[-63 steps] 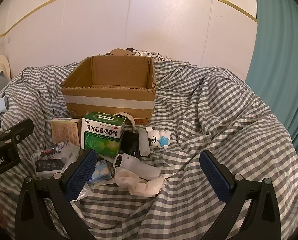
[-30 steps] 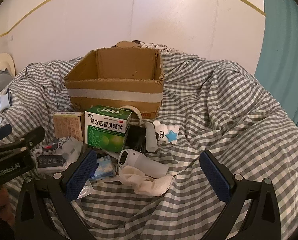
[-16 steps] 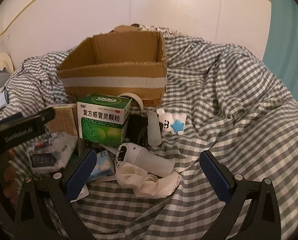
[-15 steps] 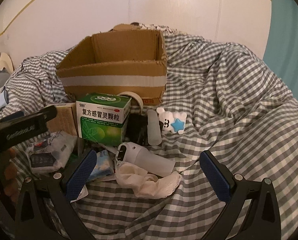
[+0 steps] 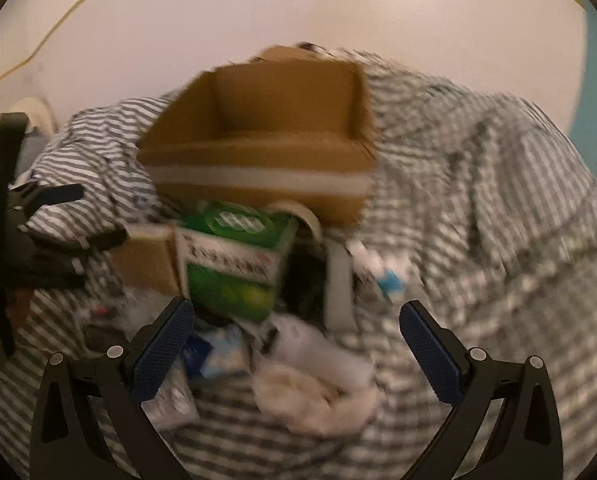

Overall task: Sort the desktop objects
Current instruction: 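Grasp the tan barcode box with left tool while right tool grasps green medicine box, then carry both boxes over the cardboard box and open both tools to drop them, then grasp the floral-printed packet with left tool while right tool grasps white bottle, then carry packet and bottle into the cardboard box and release both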

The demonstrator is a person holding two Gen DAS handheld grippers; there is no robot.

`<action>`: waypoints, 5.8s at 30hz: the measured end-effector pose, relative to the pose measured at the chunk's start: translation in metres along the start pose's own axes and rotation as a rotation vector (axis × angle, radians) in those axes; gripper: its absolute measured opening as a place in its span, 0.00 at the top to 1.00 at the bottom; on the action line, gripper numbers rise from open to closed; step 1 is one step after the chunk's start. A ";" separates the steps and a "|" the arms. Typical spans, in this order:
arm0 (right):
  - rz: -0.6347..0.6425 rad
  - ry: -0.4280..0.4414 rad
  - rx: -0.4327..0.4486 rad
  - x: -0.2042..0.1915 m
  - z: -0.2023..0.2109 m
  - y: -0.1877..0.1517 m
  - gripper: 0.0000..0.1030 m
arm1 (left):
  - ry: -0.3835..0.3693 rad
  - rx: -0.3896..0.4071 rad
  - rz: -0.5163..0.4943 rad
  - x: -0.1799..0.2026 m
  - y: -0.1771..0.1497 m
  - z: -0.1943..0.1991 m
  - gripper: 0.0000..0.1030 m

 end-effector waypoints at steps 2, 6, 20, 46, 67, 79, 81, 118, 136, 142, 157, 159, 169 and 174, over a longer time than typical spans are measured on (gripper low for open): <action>-0.028 0.026 -0.006 -0.008 -0.009 0.013 0.00 | -0.052 0.000 -0.061 0.005 -0.002 -0.009 0.00; -0.143 0.042 -0.079 -0.016 -0.044 0.022 0.00 | -0.178 0.020 -0.161 0.025 -0.003 -0.018 0.00; -0.238 0.055 -0.193 -0.034 -0.102 0.010 0.00 | -0.395 0.081 -0.080 0.044 -0.006 -0.013 0.58; -0.138 -0.005 -0.111 -0.038 -0.011 0.003 0.10 | -0.326 -0.022 0.085 0.036 -0.027 0.037 0.72; -0.044 -0.006 0.061 -0.022 0.052 0.103 0.10 | -0.215 0.234 0.304 -0.055 0.126 0.113 0.72; -0.026 0.011 -0.004 0.024 -0.079 0.196 0.10 | -0.174 0.138 0.363 -0.079 0.189 -0.024 0.72; -0.028 0.003 -0.016 0.032 -0.108 0.204 0.10 | -0.145 0.129 0.364 -0.082 0.193 -0.047 0.72; -0.041 -0.078 0.003 0.029 0.041 0.024 0.00 | 0.010 -0.046 0.482 -0.023 -0.004 0.082 0.10; -0.152 -0.046 -0.106 0.053 -0.026 -0.060 0.00 | -0.137 -0.270 0.442 0.052 -0.103 0.027 0.10; -0.109 -0.027 -0.143 0.052 -0.058 -0.047 0.17 | -0.182 -0.297 0.482 0.053 -0.108 0.020 0.30; -0.131 0.045 -0.195 0.042 -0.057 -0.065 0.82 | -0.200 -0.237 0.436 0.053 -0.097 0.033 0.93; -0.124 0.039 -0.179 0.040 -0.046 -0.062 0.82 | -0.194 -0.224 0.437 0.050 -0.094 0.037 0.94; -0.075 0.024 -0.109 0.022 0.001 -0.039 0.82 | -0.150 -0.110 0.455 0.023 -0.065 0.071 0.95; -0.045 0.015 -0.081 0.016 0.022 -0.025 0.82 | -0.149 -0.058 0.455 0.015 -0.045 0.088 0.95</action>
Point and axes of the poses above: each gripper's, at about its wrist camera, not at the fingertips, and z roughly against the way its jaws point, x to its right, y to its top, the point moved 10 cm from there along -z, roughly the way its jaws point, and after that the axes turned 6 degrees about y, right-handed, at the moved point
